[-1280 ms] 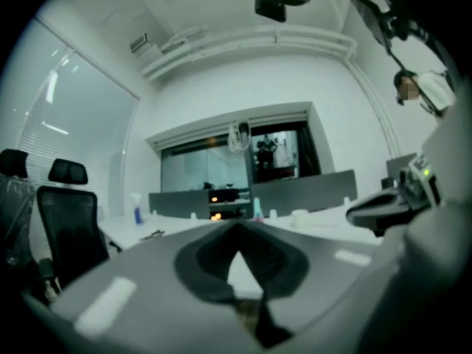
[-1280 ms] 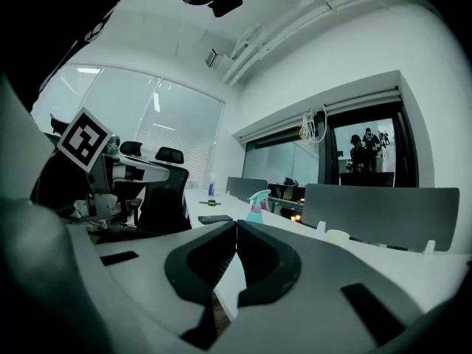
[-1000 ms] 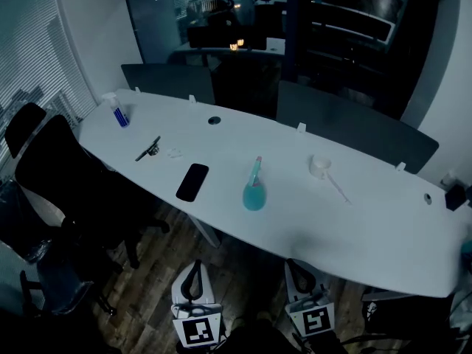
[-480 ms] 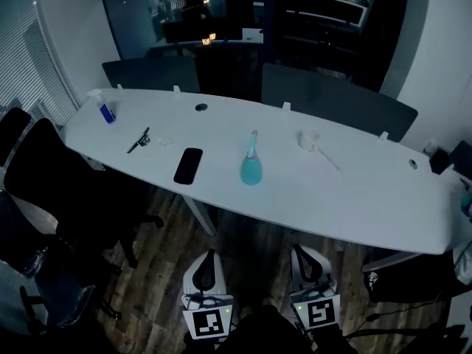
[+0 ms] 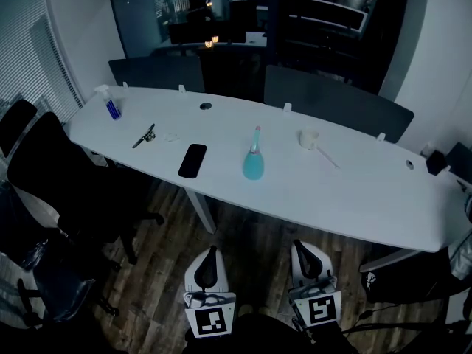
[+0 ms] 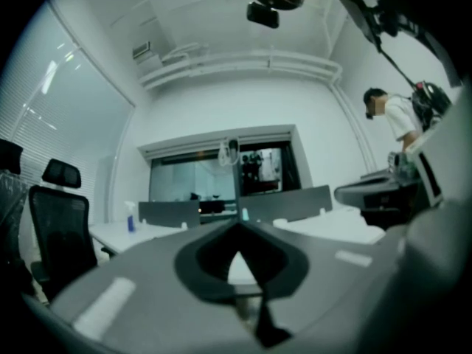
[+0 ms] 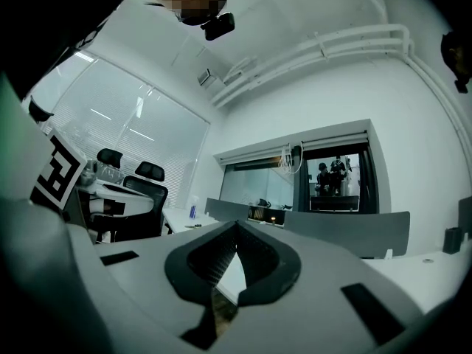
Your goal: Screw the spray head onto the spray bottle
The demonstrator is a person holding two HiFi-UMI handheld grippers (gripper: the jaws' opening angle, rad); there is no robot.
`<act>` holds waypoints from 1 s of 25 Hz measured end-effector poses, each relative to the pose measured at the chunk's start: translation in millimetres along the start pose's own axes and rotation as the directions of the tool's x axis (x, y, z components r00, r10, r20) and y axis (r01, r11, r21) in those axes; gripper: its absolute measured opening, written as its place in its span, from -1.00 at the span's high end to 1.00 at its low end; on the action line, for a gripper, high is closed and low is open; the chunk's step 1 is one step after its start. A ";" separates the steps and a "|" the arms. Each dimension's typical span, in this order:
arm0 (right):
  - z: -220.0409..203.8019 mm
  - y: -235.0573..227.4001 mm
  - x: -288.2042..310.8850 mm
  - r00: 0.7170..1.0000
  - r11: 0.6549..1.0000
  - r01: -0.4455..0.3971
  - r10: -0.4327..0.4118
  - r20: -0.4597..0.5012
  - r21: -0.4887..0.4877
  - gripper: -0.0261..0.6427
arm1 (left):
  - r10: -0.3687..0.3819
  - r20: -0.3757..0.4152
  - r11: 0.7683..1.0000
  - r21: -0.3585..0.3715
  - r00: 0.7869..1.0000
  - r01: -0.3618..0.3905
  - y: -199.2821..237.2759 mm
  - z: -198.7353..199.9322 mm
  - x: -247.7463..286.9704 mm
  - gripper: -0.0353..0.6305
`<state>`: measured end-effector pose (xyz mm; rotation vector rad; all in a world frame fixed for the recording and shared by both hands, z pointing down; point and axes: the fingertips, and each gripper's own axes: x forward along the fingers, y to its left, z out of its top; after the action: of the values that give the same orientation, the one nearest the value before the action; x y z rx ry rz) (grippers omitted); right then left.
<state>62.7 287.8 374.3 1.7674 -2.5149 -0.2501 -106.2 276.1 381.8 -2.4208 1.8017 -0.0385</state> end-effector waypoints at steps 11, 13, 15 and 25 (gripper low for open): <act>15.5 -2.5 -2.5 0.999 1.000 -0.005 0.006 0.054 -0.029 0.91 | 0.012 0.051 1.000 0.014 0.999 -0.013 -4.2 13.2 -4.7 0.89; 17.2 -2.7 -4.0 0.998 0.999 -0.009 0.011 0.065 -0.032 0.91 | 0.016 0.053 1.000 0.016 0.998 -0.017 -4.6 13.8 -5.4 0.89; 21.8 -2.7 -4.4 0.996 0.999 -0.017 0.021 0.086 -0.041 0.91 | 0.018 0.058 1.000 0.017 0.998 -0.019 -5.2 15.9 -6.4 0.89; 26.4 2.2 -4.7 0.996 0.998 -0.031 0.035 0.084 -0.051 0.91 | 0.034 0.066 0.999 0.031 0.997 -0.036 -0.3 20.5 -12.8 0.89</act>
<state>58.6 295.5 348.8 1.7307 -2.5686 -0.3908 -107.6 290.2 362.1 -2.3404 1.8005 0.0149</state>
